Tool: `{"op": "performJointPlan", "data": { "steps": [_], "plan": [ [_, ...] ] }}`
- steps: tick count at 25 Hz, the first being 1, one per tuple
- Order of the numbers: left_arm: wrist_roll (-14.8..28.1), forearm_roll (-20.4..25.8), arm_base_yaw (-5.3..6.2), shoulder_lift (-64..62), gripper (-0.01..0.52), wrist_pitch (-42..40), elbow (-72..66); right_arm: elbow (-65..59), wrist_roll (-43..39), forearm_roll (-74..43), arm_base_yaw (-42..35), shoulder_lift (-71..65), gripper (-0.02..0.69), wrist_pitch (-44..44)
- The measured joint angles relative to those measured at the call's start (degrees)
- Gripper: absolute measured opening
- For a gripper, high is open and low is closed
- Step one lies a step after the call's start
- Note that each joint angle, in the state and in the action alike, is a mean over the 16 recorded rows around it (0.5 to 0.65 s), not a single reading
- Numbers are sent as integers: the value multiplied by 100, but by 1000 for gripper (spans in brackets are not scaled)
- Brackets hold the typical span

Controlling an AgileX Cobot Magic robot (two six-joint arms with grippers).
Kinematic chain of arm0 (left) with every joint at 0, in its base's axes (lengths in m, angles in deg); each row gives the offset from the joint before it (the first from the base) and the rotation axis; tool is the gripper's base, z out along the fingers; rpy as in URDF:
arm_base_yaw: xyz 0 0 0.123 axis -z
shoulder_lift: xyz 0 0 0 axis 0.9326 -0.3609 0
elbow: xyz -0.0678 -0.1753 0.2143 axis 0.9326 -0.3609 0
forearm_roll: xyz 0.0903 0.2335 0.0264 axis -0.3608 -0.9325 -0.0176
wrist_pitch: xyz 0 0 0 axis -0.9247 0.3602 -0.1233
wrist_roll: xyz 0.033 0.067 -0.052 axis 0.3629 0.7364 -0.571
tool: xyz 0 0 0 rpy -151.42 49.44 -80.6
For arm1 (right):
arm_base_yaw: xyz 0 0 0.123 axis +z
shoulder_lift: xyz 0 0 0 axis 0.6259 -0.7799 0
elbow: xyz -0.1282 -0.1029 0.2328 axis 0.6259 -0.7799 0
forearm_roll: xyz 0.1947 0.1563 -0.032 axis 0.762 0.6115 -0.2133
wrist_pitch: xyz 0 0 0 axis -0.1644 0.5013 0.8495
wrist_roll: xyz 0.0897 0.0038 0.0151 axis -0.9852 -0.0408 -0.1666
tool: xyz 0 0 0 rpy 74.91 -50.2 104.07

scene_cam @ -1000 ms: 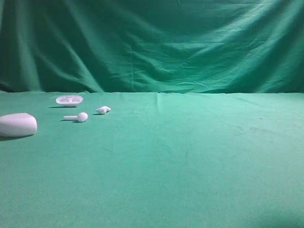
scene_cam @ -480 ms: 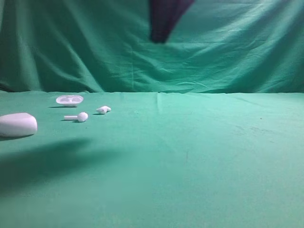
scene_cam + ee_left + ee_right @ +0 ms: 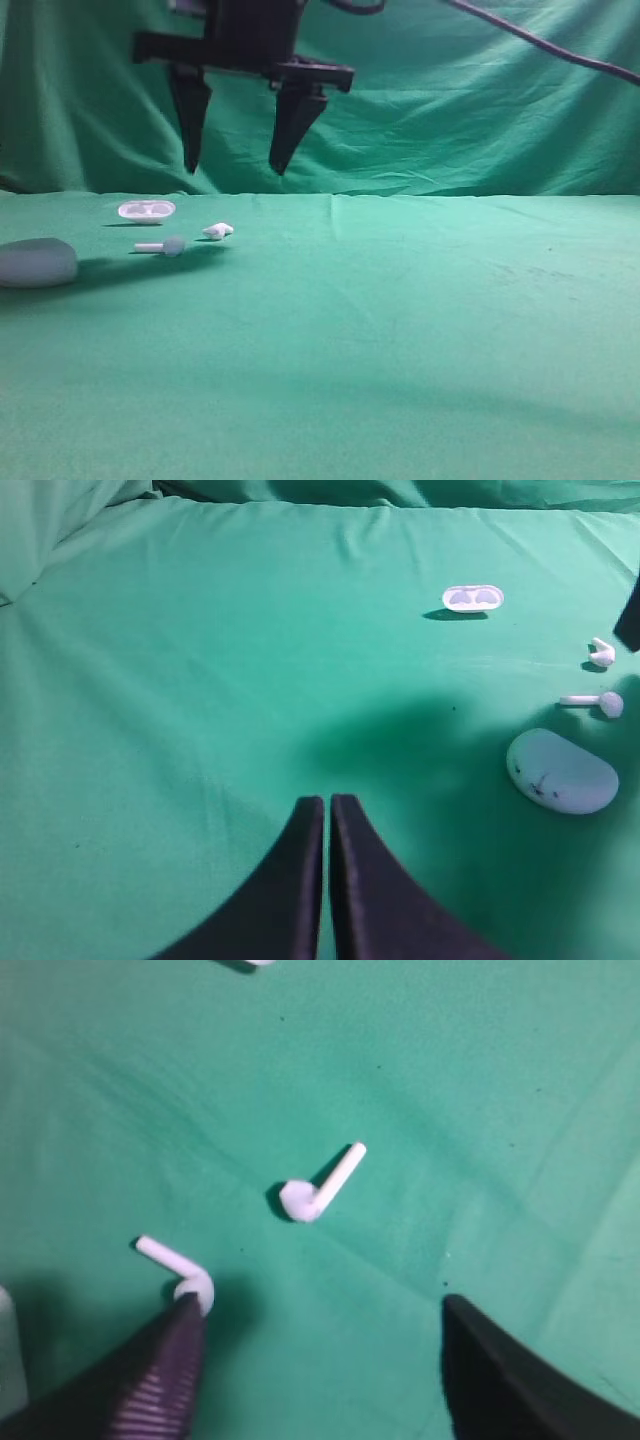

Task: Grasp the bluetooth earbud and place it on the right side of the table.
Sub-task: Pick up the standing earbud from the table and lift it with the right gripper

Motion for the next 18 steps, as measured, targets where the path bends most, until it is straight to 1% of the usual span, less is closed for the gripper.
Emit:
{"op": "performJointPlan", "data": {
  "steps": [3,6,11,18],
  "plan": [
    [0,0,0,0,0,0,0,644,-186,30,4,-512,437,297],
    [0,0,0,0,0,0,0,1161,-341,41,4,-925,464,536],
    [0,0,0,0,0,0,0,1679,-487,43,7,-1403,459,663],
    [0,0,0,0,0,0,0,1847,-539,31,11,-1656,426,444]
  ]
}}
